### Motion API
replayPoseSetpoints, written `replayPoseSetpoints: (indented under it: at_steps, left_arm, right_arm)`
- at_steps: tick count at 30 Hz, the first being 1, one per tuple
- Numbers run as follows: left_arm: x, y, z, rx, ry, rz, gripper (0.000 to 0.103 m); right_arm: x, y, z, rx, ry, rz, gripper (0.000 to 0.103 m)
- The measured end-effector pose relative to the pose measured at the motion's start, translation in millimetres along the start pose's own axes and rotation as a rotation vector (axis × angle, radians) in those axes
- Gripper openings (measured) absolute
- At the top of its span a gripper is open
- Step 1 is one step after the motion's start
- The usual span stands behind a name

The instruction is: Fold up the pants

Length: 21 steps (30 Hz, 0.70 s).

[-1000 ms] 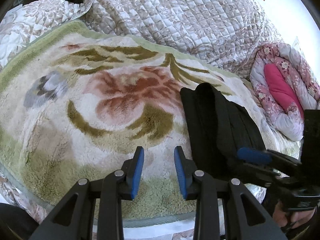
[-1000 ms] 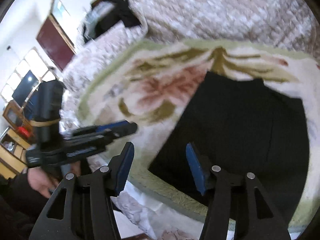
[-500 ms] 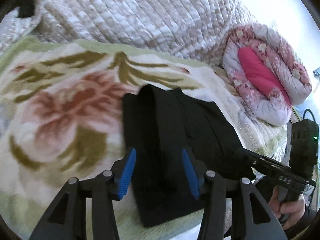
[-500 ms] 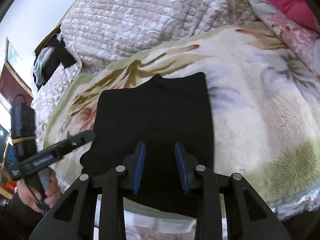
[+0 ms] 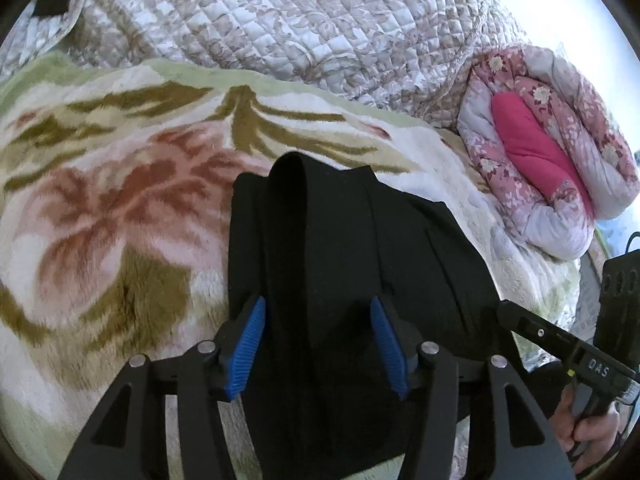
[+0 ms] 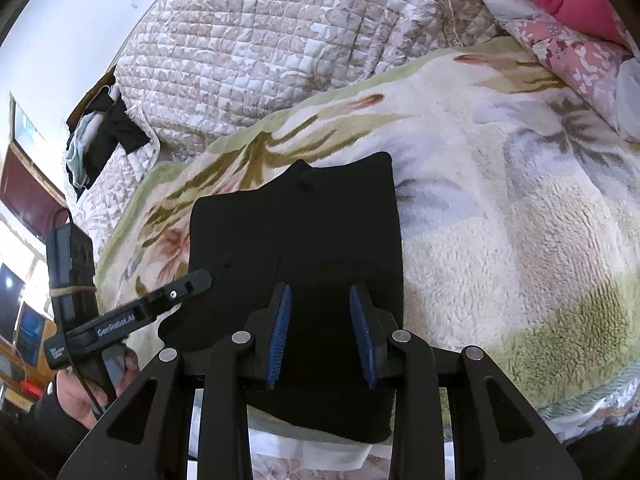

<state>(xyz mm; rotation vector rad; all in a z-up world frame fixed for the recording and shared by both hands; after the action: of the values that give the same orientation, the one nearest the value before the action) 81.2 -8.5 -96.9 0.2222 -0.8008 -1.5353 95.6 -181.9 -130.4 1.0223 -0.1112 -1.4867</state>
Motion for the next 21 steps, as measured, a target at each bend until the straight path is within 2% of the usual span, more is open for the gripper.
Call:
replayPoseSetpoints:
  at_steps: [3,5,6,7,10,13,16,17,21]
  left_arm:
    - [1,-5,0,0.005,-0.043,0.056,0.056]
    - [2,-5,-1,0.005,-0.034,0.058,0.054]
    - [1,-4,0,0.004,-0.025,0.056,0.044]
    - [0,-2,0,0.005,-0.017,0.059,0.029]
    - [-4,4,15,0.032,-0.014,0.078,0.013]
    - [-4,5,33,0.072,0.008,0.044,0.003]
    - [-25,-13,20,0.012,0.063,0.067,0.001]
    - [-31,-19,15,-0.01,0.053,0.099,0.001]
    - [-25,-12,28,0.023,0.042,0.071,0.001]
  right_arm:
    - [2,1,1,0.004,0.001,-0.009,0.032]
    - [3,2,1,0.007,0.001,-0.013,0.032]
    - [3,2,1,0.009,-0.001,-0.011,0.032]
    - [3,2,2,0.01,-0.003,-0.01,0.032]
    - [3,4,5,0.02,-0.007,-0.002,0.032]
    - [1,9,9,0.045,-0.01,0.025,0.032]
    - [9,-1,-11,-0.024,-0.058,0.042,0.031]
    - [12,-4,-16,-0.035,-0.07,0.051,0.03]
    - [4,3,-7,0.001,-0.059,0.079,0.03]
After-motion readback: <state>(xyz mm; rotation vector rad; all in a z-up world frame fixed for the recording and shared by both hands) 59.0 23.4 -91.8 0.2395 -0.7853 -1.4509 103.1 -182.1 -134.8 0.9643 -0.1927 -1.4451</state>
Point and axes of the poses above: each gripper's, at about its wrist camera, not at the fingertips, and z roughly against the way its jaws point, x to its right, y to its top, the point moved 9 cm from there along -z, roughly the way its jaws point, and after that the axes turned 7 degrees about -z, right-handed, at the moved point
